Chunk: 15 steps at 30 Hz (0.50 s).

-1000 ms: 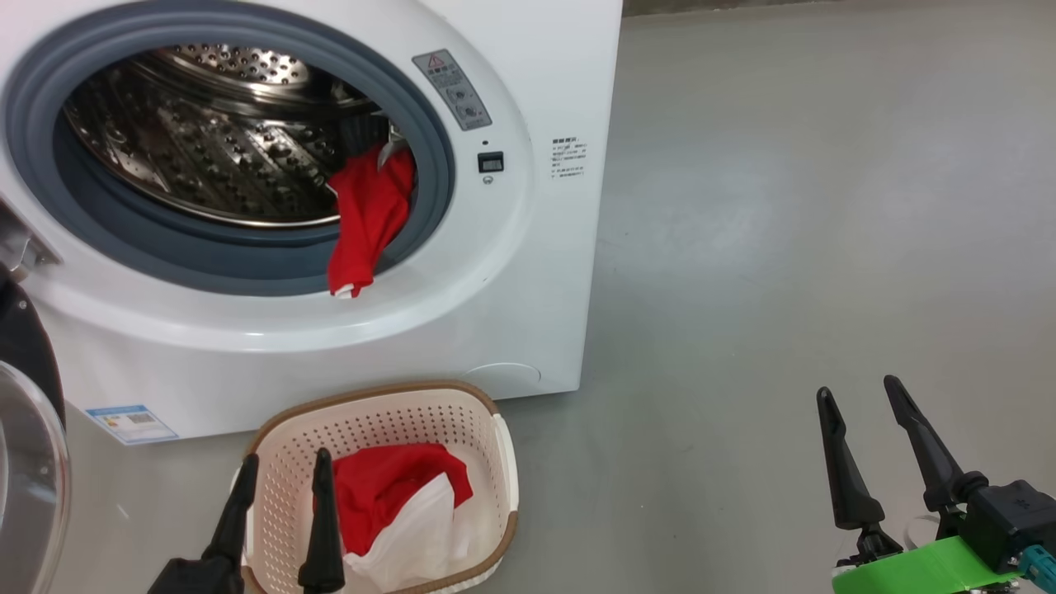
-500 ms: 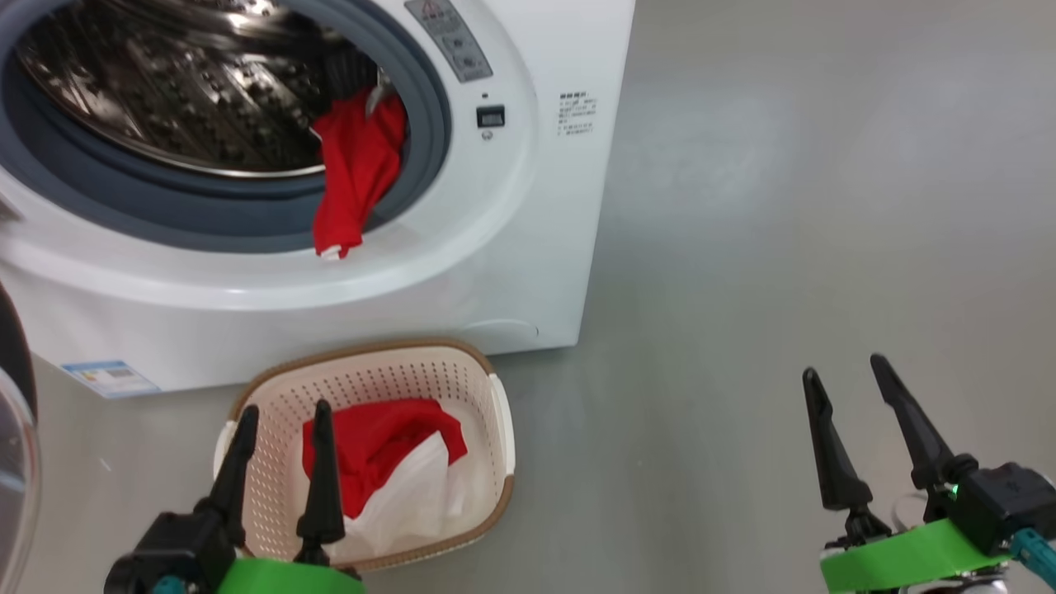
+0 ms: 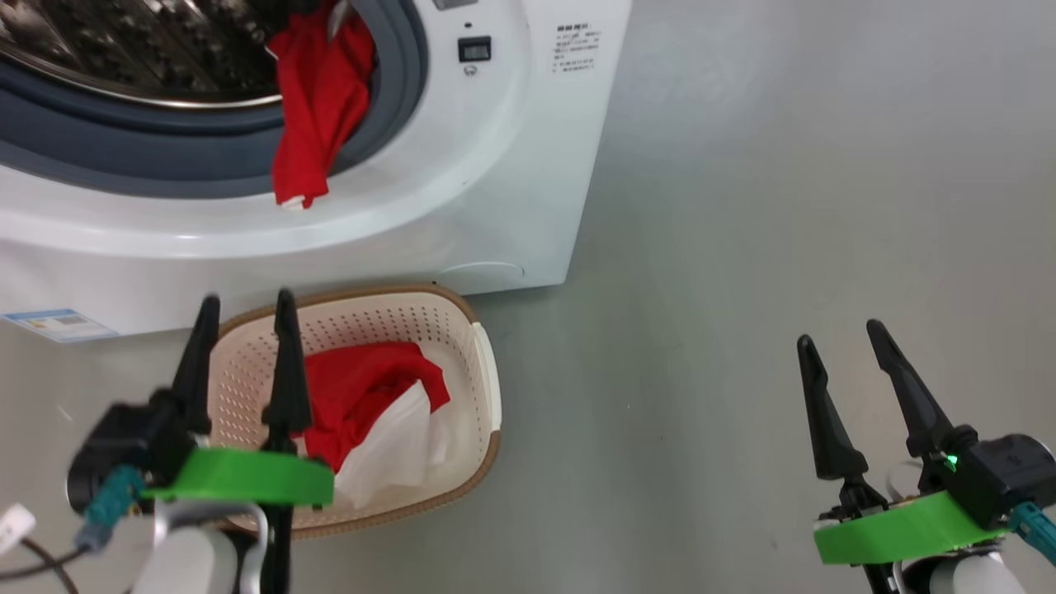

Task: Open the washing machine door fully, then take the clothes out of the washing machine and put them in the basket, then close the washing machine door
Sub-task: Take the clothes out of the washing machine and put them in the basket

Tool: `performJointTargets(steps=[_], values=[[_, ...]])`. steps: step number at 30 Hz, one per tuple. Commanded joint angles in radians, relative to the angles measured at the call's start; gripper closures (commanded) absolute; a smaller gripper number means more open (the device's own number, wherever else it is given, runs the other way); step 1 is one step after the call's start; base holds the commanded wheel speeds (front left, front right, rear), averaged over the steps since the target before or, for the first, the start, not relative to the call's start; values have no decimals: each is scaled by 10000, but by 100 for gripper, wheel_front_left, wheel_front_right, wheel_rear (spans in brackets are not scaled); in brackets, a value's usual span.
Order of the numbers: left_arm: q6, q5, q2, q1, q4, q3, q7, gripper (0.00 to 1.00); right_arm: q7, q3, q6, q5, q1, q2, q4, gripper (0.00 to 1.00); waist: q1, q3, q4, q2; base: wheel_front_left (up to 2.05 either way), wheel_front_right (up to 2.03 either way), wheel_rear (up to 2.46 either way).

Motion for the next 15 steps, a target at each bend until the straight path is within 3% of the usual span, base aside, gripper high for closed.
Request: performJointTargets(steps=[1,15], values=[[-138,-26,228,-518,-74,342,-124,0,-65,293,63,56,-341,-129,-243,0,0,219,-89,-1,0,0,0],[-932,-235,765,-3087,1862,459,-144,0,-65,490,63,287,-886,-129,-260,0,0,1321,-479,-1,0,0,0]])
